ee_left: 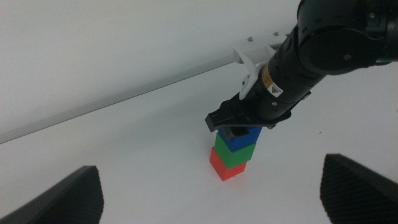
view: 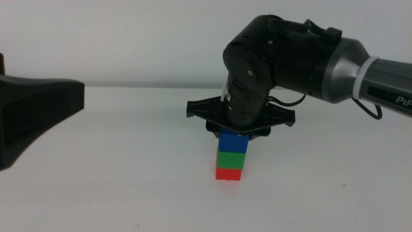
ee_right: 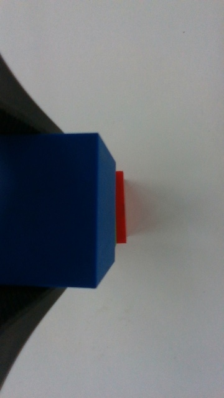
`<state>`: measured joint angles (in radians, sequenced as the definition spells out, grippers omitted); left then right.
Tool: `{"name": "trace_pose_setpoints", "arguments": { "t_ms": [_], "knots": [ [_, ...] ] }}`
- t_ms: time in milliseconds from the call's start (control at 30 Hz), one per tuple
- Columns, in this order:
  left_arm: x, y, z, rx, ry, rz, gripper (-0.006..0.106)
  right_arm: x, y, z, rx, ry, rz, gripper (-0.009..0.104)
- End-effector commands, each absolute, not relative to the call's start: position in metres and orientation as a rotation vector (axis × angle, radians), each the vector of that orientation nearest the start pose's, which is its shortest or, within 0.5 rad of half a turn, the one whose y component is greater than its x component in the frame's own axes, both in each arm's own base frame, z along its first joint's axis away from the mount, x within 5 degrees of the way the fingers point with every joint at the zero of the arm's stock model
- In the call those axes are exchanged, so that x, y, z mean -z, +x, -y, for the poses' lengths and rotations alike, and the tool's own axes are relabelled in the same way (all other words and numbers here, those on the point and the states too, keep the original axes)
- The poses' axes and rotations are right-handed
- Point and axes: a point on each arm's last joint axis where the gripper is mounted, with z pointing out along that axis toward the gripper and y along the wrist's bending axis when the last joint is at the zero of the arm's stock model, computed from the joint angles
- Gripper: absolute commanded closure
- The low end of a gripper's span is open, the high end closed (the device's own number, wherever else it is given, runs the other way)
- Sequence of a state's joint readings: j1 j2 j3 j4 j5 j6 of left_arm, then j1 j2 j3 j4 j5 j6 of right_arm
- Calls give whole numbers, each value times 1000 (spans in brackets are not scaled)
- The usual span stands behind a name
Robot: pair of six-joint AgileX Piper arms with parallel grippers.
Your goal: Stack red cubes first, then green, then blue cubes in a specific spot.
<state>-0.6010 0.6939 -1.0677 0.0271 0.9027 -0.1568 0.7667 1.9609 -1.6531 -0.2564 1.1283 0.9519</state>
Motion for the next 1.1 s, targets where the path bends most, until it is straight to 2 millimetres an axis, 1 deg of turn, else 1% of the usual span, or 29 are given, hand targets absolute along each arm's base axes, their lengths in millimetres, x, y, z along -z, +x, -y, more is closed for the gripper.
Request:
{"name": "trace_pose_setpoints", "arguments": {
  "t_ms": [0,200,333,433,533,567,600,667,733,767,800,867,900,933,967,1000,1067],
  "knots": [
    [-425,88,57,446,448,-1978,7,-248,314,-272,4,122,-2801,83],
    [-425,88,57,445,450,-1978,7,-240,315,-274,13,122,-2820,83],
    [-425,88,57,445,450,-1978,7,-240,315,-274,18,101,-2822,83],
    [-425,88,57,445,450,-1978,7,-240,315,-274,20,81,-2824,79],
    [-425,88,57,445,450,-1978,7,-240,315,-274,20,81,-2824,65],
    [-425,88,57,445,450,-1978,7,-240,315,-275,14,82,-2825,57],
    [-425,88,57,445,450,-1978,7,-240,315,-275,10,82,-2823,40],
    [-425,88,57,445,450,-1978,7,-241,316,-276,-5,79,-2814,25],
    [-425,88,57,445,450,-1978,7,-244,317,-276,-18,64,-2802,15],
    [-425,88,57,445,450,-1978,7,-251,316,-276,-25,43,-2791,11],
    [-425,88,57,445,450,-1978,7,-277,312,-274,-64,-6,-2748,9],
    [-425,88,57,446,448,-1978,7,-311,306,-267,-108,-40,-2687,9],
    [-425,88,57,446,448,-1978,7,-333,300,-260,-129,-58,-2648,9],
    [-425,88,57,446,448,-1978,7,-354,294,-250,-146,-80,-2607,9],
    [-425,88,57,446,448,-1978,7,-371,288,-240,-156,-106,-2570,9],
    [-425,88,57,446,448,-1978,7,-391,280,-225,-175,-125,-2524,9],
    [-425,88,57,446,448,-1978,7,-426,258,-195,-206,-151,-2444,9]
  ]
}}
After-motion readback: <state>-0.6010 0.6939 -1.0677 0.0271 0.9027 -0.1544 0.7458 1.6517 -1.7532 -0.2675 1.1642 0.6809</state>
